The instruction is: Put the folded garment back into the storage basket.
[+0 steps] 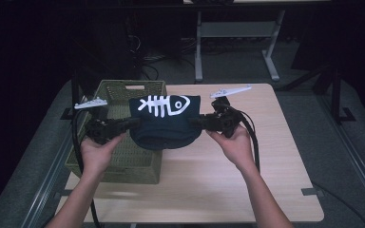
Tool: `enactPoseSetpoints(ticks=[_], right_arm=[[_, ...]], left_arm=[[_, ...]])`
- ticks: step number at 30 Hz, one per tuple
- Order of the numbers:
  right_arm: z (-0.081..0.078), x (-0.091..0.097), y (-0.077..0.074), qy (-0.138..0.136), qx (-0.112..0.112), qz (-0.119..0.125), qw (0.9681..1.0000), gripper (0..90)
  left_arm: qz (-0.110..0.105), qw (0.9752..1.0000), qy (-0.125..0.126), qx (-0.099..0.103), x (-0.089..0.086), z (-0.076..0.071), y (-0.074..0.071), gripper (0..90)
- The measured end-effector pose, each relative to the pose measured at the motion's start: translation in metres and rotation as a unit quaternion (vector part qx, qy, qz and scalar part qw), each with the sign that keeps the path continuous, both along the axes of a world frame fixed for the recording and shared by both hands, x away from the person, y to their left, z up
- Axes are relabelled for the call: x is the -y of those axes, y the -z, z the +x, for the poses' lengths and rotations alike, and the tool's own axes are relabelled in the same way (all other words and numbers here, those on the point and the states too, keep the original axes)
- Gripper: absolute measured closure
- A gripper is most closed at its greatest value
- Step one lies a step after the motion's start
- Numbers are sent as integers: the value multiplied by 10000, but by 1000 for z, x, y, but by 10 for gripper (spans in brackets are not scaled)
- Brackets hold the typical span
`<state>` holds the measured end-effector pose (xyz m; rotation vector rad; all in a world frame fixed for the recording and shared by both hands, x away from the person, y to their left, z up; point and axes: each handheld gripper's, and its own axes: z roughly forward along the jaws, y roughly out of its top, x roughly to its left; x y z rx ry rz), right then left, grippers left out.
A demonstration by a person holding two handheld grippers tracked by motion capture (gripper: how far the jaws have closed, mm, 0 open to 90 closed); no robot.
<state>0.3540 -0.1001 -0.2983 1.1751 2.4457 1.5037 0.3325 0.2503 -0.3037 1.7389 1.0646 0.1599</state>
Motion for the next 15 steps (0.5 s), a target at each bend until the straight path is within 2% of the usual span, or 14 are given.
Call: enactPoseSetpoints(ticks=[7, 15], right_arm=[[4, -11, 5, -78, -26, 101, 9999, 728], [6, -22, 9, -120, -31, 91, 9999, 728]], left_arm=[[-3, 9999, -100, -39, -12, 0, 1, 748], [32, 9998, -181, -68, -21, 0, 2, 749]])
